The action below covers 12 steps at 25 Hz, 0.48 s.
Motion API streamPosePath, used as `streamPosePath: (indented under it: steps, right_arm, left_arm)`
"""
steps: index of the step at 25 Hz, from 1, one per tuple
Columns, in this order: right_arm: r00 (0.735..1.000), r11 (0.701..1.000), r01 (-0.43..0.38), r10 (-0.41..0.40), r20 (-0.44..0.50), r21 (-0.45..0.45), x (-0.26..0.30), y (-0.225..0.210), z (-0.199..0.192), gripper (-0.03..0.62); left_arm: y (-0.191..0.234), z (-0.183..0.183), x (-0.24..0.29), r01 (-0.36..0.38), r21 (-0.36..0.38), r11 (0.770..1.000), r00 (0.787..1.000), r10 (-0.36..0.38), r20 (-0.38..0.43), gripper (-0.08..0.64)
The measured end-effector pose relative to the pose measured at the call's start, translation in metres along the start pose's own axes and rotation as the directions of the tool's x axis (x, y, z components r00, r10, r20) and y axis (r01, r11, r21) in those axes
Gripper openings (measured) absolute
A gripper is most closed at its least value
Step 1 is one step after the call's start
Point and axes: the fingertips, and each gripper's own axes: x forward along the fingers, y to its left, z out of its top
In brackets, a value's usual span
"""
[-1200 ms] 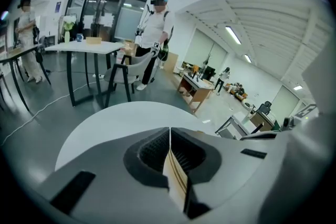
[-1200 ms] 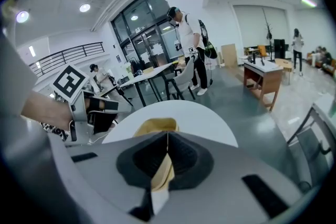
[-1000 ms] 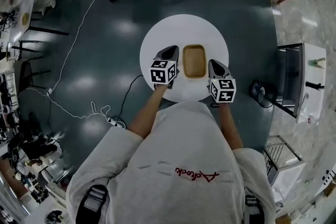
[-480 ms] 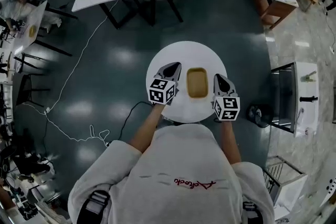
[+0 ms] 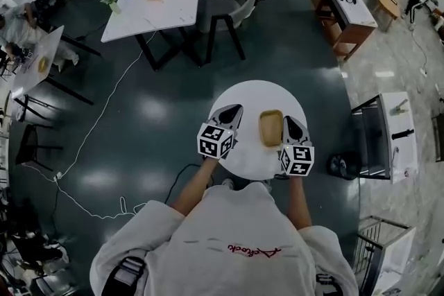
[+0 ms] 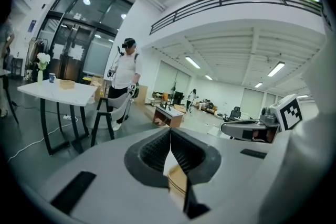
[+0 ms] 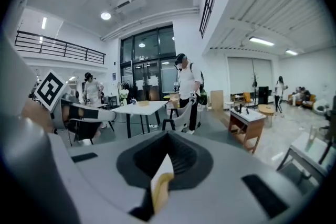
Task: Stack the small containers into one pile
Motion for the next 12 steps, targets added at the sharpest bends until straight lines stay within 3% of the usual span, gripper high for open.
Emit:
streamPosePath:
  steps: [6, 12]
  right_arm:
    - [0.999, 0.999, 0.033, -0.033, 0.023, -0.006, -0.01, 0.019, 0.006, 0.02]
    - [0.996, 0.997, 0.079, -0.079, 0.039, -0.011, -0.018, 0.01, 0.014, 0.02]
  left_arm:
    - [0.011, 0.008, -0.016, 0.011, 0.022, 1.0, 1.0, -0.012, 0.025, 0.014]
    - [0.007, 0.021, -0.012, 0.037, 0.034, 0.999, 0.998, -0.039, 0.053, 0.014]
